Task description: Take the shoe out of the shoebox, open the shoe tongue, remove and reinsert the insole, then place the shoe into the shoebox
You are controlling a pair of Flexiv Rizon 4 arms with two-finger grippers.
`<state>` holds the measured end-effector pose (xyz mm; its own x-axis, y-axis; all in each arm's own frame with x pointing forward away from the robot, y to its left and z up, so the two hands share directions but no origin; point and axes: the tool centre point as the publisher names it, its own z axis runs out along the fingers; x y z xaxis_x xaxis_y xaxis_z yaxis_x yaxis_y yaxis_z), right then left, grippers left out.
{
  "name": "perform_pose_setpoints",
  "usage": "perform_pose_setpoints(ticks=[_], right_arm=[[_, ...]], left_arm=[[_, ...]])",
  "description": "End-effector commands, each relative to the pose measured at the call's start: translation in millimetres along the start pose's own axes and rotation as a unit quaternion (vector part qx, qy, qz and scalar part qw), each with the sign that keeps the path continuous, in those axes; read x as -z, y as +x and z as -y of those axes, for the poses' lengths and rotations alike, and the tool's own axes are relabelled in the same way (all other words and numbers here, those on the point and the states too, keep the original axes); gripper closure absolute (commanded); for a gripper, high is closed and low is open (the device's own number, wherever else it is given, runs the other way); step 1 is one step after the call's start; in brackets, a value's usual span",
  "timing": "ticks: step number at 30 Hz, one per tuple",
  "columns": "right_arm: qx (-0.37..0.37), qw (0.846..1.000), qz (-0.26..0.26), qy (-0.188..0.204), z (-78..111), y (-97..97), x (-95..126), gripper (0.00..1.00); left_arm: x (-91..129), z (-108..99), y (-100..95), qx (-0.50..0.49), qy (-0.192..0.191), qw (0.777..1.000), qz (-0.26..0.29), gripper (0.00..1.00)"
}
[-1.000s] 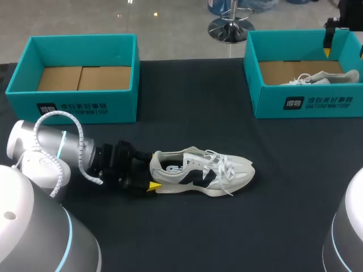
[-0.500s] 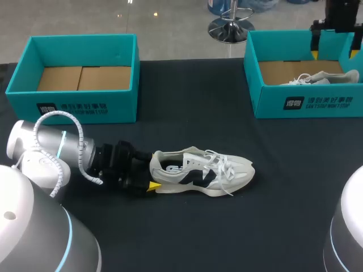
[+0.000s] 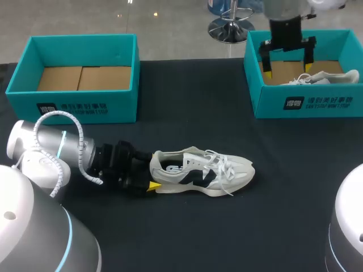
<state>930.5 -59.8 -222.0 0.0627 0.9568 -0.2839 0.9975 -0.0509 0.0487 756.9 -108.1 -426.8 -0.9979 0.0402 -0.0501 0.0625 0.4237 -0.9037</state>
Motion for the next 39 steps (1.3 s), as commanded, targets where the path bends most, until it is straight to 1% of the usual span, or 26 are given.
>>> perform_pose_setpoints(ticks=[1,21,22,24,28,29,33,36,39], right_arm=[[-0.006,1.0,0.006,0.01,18.5,17.2,1.9,0.0],[-0.006,1.0,0.006,0.01,18.5,17.2,1.9,0.0],[-0.004,1.0,0.011,0.011,24.4,21.8,3.2,0.0],[-0.022,1.0,0.02,0.007,40.5,31.4,6.0,0.0],[-0.057,0.998,0.003,-0.001,77.7,54.2,12.2,0.0],[-0.062,0.998,-0.006,0.004,86.4,61.0,12.6,0.0],[-0.079,0.997,-0.008,0.007,116.9,88.5,20.5,0.0],[-0.087,0.996,-0.004,0.007,134.1,110.8,28.4,0.0],[-0.086,0.996,0.002,0.011,144.3,135.3,32.2,0.0]], left_arm=[[-3.1,-5.7,-4.6,0.0,-0.002,1.0,0.0,1.0],[-3.1,-5.7,-4.6,0.0,-0.002,1.0,0.0,1.0],[-3.1,-5.7,-4.6,0.0,-0.002,1.0,0.0,1.0],[-3.1,-5.7,-4.6,0.0,-0.002,1.0,0.0,1.0],[-3.1,-5.7,-4.6,0.0,-0.002,1.0,0.0,1.0],[-3.1,-5.7,-4.6,0.0,-0.002,1.0,0.0,1.0],[-3.1,-5.7,-4.6,0.0,-0.002,1.0,0.0,1.0],[-3.1,-5.7,-4.6,0.0,-0.002,1.0,0.0,1.0],[-3.1,-5.7,-4.6,0.0,-0.002,1.0,0.0,1.0]])
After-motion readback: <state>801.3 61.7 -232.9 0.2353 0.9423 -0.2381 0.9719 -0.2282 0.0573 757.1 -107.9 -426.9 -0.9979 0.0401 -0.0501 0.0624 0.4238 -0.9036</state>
